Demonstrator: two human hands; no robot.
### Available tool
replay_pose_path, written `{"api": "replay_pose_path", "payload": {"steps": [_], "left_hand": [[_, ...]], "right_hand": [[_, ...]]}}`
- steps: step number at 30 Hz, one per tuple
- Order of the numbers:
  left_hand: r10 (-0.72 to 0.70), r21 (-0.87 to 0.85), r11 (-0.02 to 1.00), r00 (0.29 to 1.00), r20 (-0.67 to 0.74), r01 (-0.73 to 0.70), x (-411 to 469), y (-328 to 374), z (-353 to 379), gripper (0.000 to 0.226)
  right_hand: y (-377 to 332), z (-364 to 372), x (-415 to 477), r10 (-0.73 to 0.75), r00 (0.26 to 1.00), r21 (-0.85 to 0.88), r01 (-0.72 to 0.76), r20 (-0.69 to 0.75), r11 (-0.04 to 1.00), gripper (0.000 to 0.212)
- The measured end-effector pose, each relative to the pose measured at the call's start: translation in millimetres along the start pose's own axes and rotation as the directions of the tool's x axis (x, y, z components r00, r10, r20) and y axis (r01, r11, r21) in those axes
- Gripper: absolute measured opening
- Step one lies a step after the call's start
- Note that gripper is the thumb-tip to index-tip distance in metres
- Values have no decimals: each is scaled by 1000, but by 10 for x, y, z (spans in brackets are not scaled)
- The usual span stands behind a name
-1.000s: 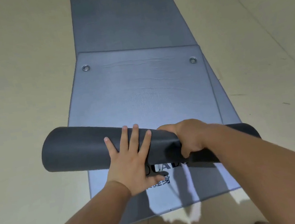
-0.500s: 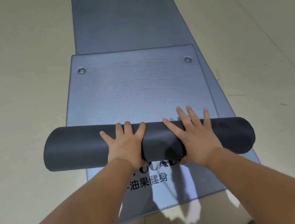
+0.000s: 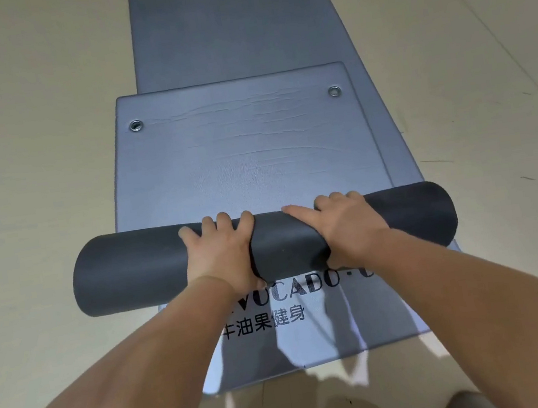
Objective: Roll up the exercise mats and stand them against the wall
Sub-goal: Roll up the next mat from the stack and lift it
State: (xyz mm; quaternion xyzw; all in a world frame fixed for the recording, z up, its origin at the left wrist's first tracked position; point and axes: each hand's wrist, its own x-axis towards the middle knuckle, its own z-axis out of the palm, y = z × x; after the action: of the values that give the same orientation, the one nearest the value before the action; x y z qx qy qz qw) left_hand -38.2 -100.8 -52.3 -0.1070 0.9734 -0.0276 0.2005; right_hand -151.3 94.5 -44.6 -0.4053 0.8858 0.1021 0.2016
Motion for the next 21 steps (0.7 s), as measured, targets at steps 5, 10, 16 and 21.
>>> {"api": "replay_pose_path", "payload": {"steps": [5, 10, 16, 21], "left_hand": [[-52, -116, 991, 996, 72, 60, -23, -69, 18, 118], [-72, -140, 986, 988, 134, 91, 33, -62, -39, 118], [-99, -97, 989, 987, 129, 112, 59, 29, -102, 120], [-66, -118, 990, 993, 93, 77, -36, 246, -29, 151]], "right_hand": [[86, -118, 187, -62, 994, 68, 56, 88, 996, 120], [377, 68, -173, 716, 688, 555, -551, -121, 623, 118], [654, 144, -308, 867, 450, 762, -632, 213, 141, 129], [663, 165, -182, 815, 555, 753, -605, 166, 259, 110]]}}
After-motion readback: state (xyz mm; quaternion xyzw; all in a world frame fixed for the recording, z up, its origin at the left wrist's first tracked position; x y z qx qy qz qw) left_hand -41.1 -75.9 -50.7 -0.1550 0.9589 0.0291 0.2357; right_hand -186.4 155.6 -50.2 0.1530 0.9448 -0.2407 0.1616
